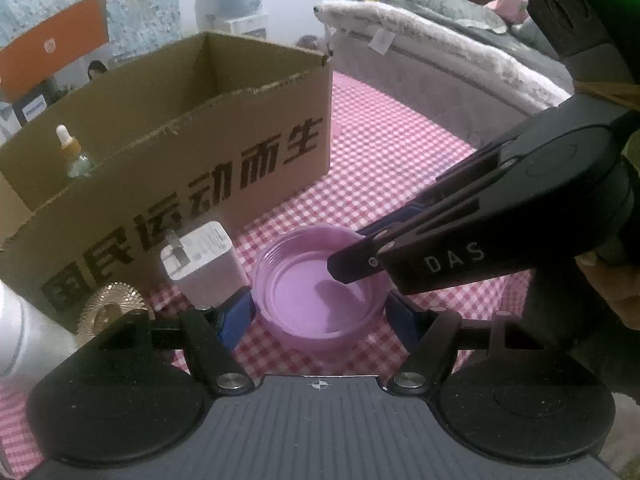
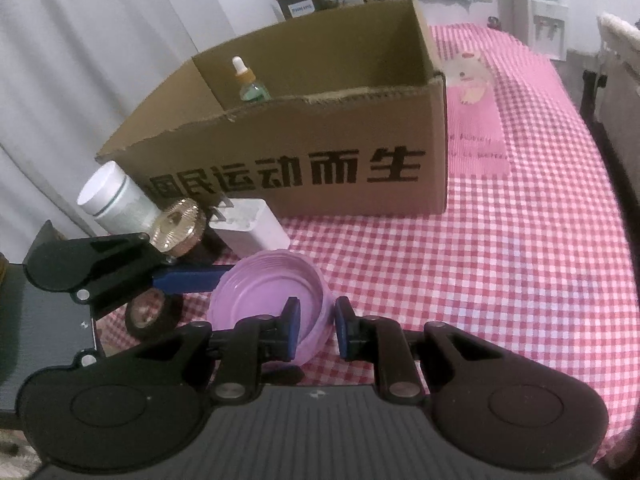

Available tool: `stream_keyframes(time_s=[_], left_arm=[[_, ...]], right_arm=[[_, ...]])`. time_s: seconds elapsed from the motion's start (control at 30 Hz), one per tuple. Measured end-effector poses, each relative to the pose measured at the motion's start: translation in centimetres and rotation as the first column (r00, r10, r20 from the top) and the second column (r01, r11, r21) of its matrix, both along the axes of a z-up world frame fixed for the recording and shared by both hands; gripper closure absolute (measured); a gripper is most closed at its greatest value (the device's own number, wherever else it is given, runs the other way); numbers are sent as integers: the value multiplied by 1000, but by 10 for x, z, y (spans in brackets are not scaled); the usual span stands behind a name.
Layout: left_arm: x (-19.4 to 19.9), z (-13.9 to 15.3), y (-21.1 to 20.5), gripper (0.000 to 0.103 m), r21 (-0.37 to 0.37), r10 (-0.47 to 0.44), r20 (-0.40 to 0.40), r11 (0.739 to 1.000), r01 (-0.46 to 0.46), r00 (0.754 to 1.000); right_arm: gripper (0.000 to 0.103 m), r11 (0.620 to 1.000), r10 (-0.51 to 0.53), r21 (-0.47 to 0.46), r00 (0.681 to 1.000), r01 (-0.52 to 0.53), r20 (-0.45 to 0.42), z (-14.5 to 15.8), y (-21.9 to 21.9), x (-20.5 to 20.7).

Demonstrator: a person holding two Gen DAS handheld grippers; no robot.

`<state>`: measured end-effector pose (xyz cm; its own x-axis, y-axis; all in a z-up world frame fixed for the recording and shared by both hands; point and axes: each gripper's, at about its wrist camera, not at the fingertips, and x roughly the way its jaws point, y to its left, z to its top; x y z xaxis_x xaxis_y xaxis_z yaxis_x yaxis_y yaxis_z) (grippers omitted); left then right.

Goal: Organize rigid objects
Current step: 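Lift the pink lid with the right gripper toward the box, then lower the pink lid into the box and open the right gripper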

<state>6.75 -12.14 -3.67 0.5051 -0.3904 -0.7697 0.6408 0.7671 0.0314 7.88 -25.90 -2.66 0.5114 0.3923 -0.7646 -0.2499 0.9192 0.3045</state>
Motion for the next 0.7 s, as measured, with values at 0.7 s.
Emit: stream_keyframes(time_s=[0.7], left_arm=[[-15,68,20,31,-57,61,173,997,-52,983]], right_arm=[[83,997,56,-64,983,-46,173,78,26,-13]])
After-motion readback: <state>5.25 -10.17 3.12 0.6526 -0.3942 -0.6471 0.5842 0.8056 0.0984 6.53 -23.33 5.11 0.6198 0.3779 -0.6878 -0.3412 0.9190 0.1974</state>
